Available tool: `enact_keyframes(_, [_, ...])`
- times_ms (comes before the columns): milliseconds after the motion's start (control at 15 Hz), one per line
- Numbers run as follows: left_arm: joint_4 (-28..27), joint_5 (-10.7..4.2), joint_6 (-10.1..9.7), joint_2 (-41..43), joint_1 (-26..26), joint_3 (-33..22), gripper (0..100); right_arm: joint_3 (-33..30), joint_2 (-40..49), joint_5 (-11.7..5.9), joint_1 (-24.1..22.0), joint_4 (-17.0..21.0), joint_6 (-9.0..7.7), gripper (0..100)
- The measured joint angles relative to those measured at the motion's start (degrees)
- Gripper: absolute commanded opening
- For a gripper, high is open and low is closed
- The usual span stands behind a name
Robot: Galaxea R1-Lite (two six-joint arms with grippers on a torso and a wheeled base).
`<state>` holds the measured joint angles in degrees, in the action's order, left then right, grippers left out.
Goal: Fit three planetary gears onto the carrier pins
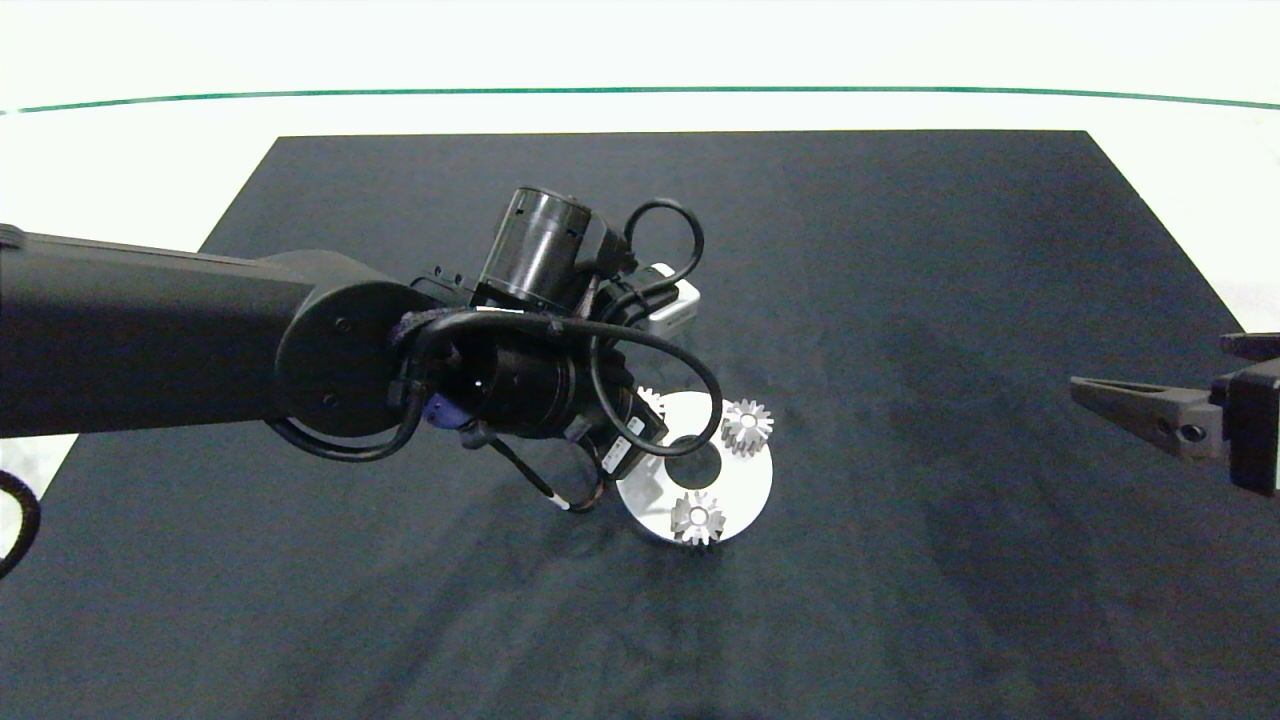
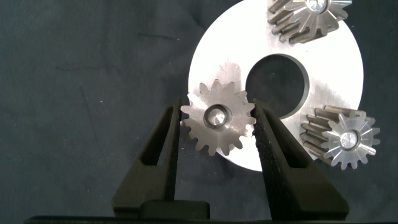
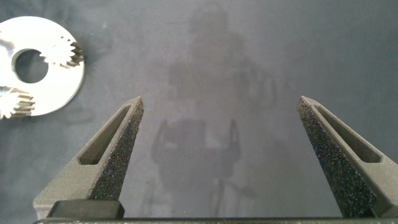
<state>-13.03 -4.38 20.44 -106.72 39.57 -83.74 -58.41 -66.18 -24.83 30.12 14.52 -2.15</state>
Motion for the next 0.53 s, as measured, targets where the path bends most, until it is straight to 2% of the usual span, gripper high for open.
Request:
enact_keyframes(133, [0.1, 0.02, 0.00, 0.1, -0.1, 0.2, 25, 0.0, 0.0, -0.05, 0.4, 0.0, -0.02, 100])
enact_keyframes(200, [0.1, 0.00, 0.00, 0.2, -0.1, 0.4, 100, 0.0, 0.0, -0.07, 0.4, 0.0, -0.02, 100])
enact_keyframes(533, [0.2, -0.02, -0.07, 0.8, -0.1, 0.7, 100, 0.0, 0.0, -0.07, 0.5, 0.0, -0.02, 100])
